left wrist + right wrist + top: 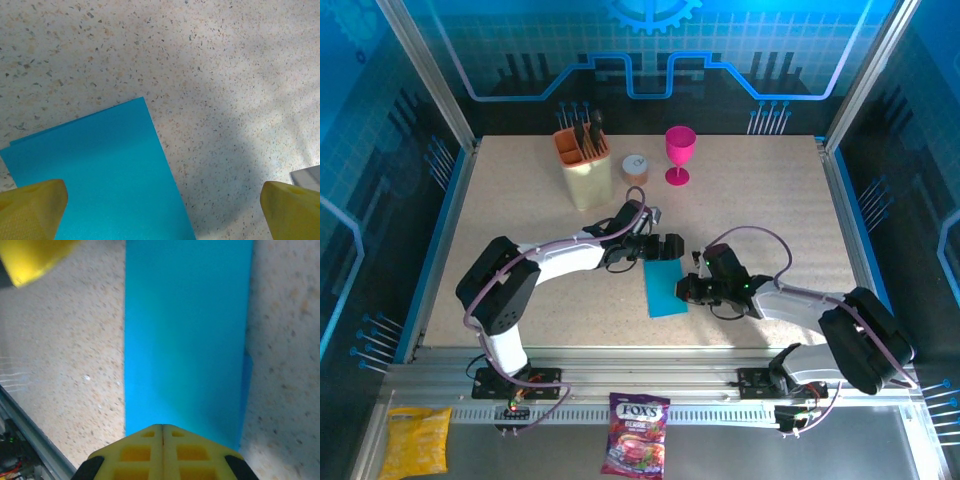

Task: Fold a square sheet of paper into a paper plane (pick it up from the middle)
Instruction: Third fold the triangle at the center of the table.

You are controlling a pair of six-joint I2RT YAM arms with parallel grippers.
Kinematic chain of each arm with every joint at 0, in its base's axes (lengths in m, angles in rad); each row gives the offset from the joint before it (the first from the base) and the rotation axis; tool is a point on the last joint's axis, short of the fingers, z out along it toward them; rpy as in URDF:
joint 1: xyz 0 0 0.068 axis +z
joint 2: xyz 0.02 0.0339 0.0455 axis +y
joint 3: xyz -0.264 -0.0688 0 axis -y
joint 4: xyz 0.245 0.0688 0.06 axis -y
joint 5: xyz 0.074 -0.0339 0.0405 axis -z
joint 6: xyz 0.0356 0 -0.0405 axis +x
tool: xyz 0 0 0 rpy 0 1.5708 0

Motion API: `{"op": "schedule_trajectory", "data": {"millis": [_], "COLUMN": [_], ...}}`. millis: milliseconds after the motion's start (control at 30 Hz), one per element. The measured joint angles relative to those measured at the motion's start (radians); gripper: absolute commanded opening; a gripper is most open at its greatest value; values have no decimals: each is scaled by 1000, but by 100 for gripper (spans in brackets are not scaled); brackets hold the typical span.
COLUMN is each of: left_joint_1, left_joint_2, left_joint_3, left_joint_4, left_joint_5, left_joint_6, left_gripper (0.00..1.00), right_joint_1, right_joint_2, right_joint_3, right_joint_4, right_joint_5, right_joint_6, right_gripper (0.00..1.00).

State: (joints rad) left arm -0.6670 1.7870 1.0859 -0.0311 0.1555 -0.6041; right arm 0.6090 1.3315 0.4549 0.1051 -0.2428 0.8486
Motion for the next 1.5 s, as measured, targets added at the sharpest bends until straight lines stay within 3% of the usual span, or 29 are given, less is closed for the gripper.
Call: {"op": "schedule_trajectory", "data": {"millis": [367, 600, 1100, 1500], "left_joint_1": [-4, -4, 6, 32], "left_joint_2": [15, -14, -220, -242], "left_joint_3": [5, -13, -158, -224], "left_joint_4": [8, 6, -43, -50], "left_joint_5": [-1, -19, -91, -48], "left_joint_6": [0, 0, -20, -79], "left_gripper": [100, 100, 100, 100], "right_joint_1": [13, 12, -31, -47], "right_joint_2": [88, 98, -26, 125], "right_joint_3": [-128, -147, 19, 78], "right_joint_4": [253, 305, 28, 22], "right_joint_5": [3, -4, 2, -20], "right_joint_6": [31, 46, -39, -61], "right_gripper": [0, 0, 0, 0]}}
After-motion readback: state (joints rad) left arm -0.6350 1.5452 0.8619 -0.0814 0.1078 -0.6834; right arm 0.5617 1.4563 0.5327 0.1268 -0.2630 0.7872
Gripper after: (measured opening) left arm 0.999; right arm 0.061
